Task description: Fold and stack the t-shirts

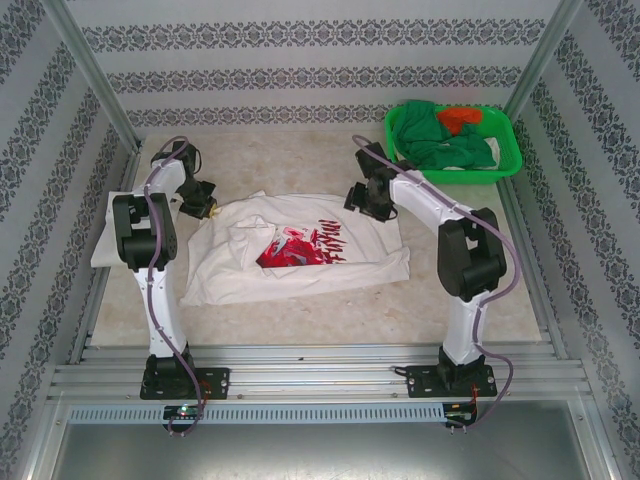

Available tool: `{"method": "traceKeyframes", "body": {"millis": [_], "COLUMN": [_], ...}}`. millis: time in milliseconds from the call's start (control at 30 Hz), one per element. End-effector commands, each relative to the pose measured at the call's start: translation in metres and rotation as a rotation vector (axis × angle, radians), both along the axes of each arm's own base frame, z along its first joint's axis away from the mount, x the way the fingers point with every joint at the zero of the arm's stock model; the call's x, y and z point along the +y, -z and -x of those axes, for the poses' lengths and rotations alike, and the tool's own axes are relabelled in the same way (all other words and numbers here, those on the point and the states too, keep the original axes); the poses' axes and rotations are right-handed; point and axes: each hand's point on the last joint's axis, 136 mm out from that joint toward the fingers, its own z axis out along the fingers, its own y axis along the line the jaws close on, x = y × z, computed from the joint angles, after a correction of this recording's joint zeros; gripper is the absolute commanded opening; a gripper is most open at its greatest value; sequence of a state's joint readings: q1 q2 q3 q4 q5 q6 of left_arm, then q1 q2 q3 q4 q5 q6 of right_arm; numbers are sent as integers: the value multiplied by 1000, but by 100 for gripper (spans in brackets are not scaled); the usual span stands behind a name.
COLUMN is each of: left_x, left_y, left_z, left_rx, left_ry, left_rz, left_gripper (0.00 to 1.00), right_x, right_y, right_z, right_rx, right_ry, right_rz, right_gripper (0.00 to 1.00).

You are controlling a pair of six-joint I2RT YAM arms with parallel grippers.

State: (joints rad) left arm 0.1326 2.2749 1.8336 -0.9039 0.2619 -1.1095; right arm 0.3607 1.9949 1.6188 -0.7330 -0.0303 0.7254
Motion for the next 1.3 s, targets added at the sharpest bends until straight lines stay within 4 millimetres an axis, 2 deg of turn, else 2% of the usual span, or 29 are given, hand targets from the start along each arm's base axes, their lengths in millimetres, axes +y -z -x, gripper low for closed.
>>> {"method": "traceKeyframes", "body": {"millis": [0,133,367,500,667,733,833,1000,1067,1100,1167,1267], "left_x": [-2,-4,-5,-6,-6,-6,-7,-6,-6,-6,-7,-7], "left_y": [6,6,5,5,4,3,4,3,4,4,4,3], "left_z": [18,25,31,30,28,27,26,26,26,26,25,23], "left_rx": [58,63,61,56,47,42,40,37,37,37,37,29], "left_ry": [8,13,13,13,11,10,9,10,10,11,12,11], "left_rz": [1,3,6,11,12,15,17,16,16,16,17,19], "left_gripper": [0,0,0,0,0,0,0,0,0,0,0,0], "right_x": [-36,-49,-43,-32,-11,-3,4,10,10,10,9,5], "right_y": [9,19,37,50,59,60,58,53,54,53,54,48], "right_z": [-19,-41,-69,-71,-62,-60,-55,-33,-23,-18,-11,-11], "right_rx": [20,26,36,76,106,103,91,88,85,76,64,27], "right_ry": [134,187,208,190,133,107,64,-6,-15,-16,-12,6], "right_rz": [149,227,208,167,106,82,63,88,93,96,100,100], "right_gripper": [61,61,59,60,58,53,41,11,3,0,0,0]}}
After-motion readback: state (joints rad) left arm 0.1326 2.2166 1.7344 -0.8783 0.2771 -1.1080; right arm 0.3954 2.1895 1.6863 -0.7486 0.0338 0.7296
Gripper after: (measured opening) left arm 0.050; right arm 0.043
